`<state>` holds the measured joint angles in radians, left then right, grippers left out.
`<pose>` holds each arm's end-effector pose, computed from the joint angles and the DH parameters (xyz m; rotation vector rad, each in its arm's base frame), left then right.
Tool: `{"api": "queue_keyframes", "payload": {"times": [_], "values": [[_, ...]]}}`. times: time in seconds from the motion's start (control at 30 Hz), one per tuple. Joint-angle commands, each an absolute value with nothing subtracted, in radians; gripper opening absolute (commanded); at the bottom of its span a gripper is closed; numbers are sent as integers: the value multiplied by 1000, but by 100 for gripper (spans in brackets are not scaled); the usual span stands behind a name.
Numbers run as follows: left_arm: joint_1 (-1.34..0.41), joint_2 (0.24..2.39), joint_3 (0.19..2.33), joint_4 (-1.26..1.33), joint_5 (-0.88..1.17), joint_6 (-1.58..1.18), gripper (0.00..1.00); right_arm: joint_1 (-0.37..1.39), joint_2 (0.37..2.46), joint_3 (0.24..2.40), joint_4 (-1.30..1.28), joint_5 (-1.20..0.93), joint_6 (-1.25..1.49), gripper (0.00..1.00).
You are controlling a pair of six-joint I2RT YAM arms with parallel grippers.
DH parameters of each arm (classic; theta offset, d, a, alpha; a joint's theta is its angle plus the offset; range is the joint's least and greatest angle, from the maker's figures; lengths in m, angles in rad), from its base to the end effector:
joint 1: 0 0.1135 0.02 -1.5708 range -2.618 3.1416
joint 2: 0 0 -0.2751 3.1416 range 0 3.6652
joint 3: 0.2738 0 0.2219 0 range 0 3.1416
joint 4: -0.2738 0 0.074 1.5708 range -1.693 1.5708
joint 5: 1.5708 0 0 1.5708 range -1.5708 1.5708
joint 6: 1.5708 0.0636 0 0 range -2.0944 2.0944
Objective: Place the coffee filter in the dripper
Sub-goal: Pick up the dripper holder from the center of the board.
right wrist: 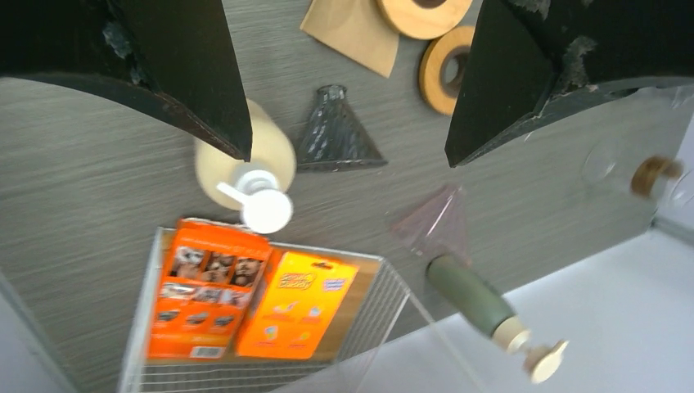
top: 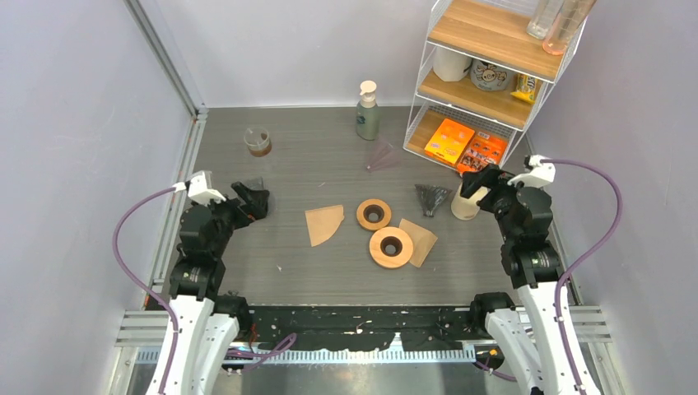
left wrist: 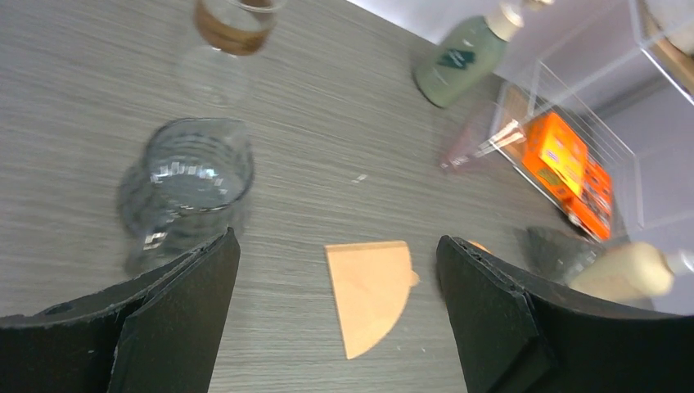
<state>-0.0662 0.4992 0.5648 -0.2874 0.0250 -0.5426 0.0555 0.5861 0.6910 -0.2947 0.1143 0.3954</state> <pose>0.1216 -0.0097 0.2888 -0.4108 1.7688 -0.4568 0.1319 0.0001 0.3218 0.3803 1.7234 0.2273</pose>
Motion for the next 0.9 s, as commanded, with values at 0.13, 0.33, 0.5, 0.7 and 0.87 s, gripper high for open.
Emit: {"api": "queue_keyframes", "payload": {"times": [0.13,0.33,0.5,0.7,0.87], "values": [[-74,585,541,-67,345,-600,99,196,703,793,-323,-117,327,95],[-84,610,537,-84,336,-587,99,478,884,840,-375,60,289,95],[-85,583,523,-119,303,-557,99,626,1032,876,-462,105,252,95],[-85,546,500,-112,282,-544,99,637,1120,830,-494,49,261,97],[-85,552,500,-114,283,-544,99,637,1170,772,-474,15,274,95]]}}
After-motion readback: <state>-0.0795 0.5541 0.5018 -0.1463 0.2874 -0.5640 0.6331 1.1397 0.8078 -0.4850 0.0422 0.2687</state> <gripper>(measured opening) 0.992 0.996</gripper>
